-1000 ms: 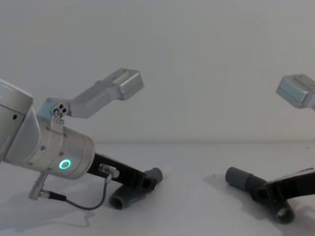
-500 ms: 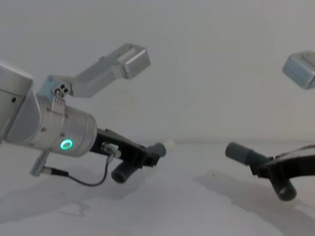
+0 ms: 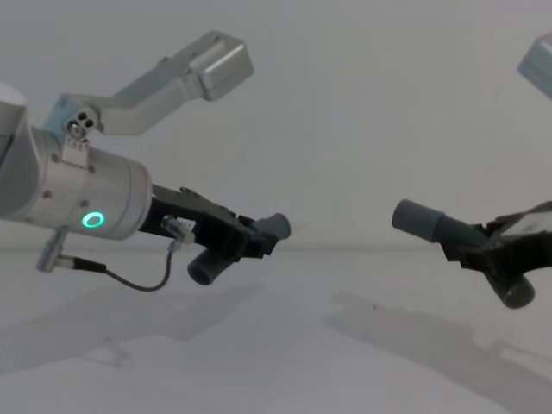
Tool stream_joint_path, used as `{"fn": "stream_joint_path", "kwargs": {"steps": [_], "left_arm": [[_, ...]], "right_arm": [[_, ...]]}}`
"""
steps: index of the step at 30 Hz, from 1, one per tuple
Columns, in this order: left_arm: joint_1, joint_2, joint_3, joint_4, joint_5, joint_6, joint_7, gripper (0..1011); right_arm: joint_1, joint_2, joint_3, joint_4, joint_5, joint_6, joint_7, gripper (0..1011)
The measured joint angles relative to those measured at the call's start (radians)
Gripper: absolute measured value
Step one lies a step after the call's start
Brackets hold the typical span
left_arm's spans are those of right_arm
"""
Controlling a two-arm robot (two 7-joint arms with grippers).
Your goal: Use both hands to pick up one end of the pipe from the table, align the ends, and insert them.
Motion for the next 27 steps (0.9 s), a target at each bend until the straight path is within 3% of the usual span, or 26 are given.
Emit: {"fn": "stream_joint_path", "kwargs": {"steps": [14, 27], "left_arm": [[-0.041, 0.067, 0.009, 0.025, -0.032, -0.141, -0.164, 348], [-0.084, 0.113, 0.028, 0.049, -0.082, -0.254, -0.329, 351]], "right_arm": [[0.011, 0.120, -0.015, -0.023, 0.013, -0.117, 0.164, 276], [0.018, 0.180, -0.025, -0.037, 0.040, -0.179, 0.246, 276]]}}
